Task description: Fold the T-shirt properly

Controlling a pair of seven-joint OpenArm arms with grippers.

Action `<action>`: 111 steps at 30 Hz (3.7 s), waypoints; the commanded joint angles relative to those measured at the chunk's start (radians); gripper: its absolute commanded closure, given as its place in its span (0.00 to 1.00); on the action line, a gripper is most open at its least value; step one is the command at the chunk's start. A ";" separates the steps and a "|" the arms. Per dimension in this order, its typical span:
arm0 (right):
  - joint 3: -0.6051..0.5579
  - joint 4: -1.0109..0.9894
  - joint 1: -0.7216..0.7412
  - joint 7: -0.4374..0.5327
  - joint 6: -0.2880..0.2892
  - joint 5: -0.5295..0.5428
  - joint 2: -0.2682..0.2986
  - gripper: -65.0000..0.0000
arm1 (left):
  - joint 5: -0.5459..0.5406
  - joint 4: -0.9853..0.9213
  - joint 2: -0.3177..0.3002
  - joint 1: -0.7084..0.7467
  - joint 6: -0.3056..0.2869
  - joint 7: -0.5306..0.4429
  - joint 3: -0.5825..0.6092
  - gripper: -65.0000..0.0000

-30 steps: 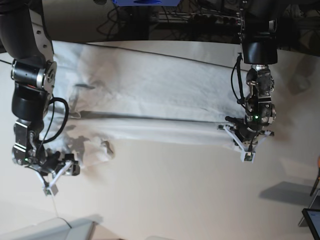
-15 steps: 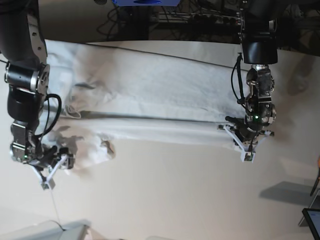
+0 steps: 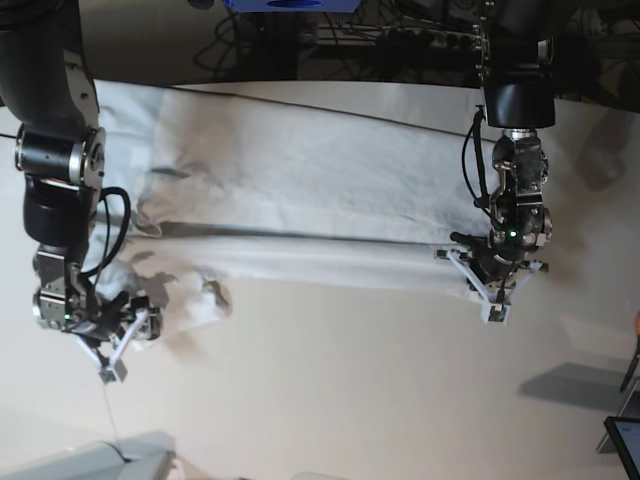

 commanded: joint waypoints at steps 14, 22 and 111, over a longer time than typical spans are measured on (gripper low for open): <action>0.103 0.013 0.019 -0.044 0.005 0.005 -0.024 1.00 | 0.006 0.016 -0.009 -0.014 0.005 0.013 -0.002 1.00; 0.159 0.199 -0.033 -0.193 0.016 0.005 -0.029 1.00 | 0.006 0.016 -0.009 -0.014 0.005 0.013 -0.002 1.00; 0.083 1.469 -1.026 -0.824 0.135 0.812 -0.017 0.99 | 0.008 0.113 -0.066 0.023 0.005 0.015 0.092 1.00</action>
